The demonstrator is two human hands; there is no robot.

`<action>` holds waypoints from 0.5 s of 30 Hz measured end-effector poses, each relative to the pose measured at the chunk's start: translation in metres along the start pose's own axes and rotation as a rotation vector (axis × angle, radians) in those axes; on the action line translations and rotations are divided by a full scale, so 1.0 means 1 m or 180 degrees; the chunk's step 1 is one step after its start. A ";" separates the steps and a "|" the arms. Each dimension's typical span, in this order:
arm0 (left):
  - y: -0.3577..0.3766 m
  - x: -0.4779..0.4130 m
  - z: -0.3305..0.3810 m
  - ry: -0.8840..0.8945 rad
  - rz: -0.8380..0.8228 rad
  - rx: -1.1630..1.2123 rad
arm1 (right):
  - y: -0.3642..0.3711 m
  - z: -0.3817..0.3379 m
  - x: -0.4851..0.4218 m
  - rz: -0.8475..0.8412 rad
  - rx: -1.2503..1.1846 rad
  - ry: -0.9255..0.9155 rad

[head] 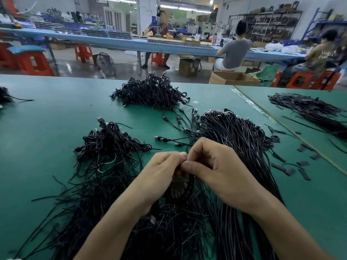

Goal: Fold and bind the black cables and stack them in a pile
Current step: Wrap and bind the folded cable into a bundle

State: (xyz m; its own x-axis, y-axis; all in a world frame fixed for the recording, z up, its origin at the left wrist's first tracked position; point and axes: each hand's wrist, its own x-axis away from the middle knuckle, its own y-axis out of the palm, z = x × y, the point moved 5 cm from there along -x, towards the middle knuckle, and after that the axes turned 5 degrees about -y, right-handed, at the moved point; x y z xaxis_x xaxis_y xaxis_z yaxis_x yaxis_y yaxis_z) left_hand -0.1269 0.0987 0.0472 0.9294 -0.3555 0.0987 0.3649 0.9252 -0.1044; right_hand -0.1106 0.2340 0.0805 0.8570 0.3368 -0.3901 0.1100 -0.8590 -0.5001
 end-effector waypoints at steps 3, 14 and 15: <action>0.012 0.004 -0.003 -0.0529 -0.0622 0.0841 | 0.002 -0.009 -0.003 0.0256 0.0301 -0.0236; -0.027 -0.004 -0.006 -0.0160 0.0610 0.0977 | 0.029 0.055 0.029 -0.1588 0.1565 0.1245; -0.028 -0.004 -0.005 -0.0106 0.0663 0.1010 | 0.034 0.059 0.032 -0.1665 0.1692 0.1259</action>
State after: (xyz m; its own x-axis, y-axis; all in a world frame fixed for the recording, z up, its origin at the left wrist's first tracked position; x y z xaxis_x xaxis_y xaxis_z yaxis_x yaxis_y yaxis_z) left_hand -0.1402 0.0731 0.0446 0.9778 -0.1558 0.1403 0.1287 0.9742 0.1855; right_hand -0.1090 0.2382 0.0058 0.8856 0.3957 0.2431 0.3750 -0.3006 -0.8769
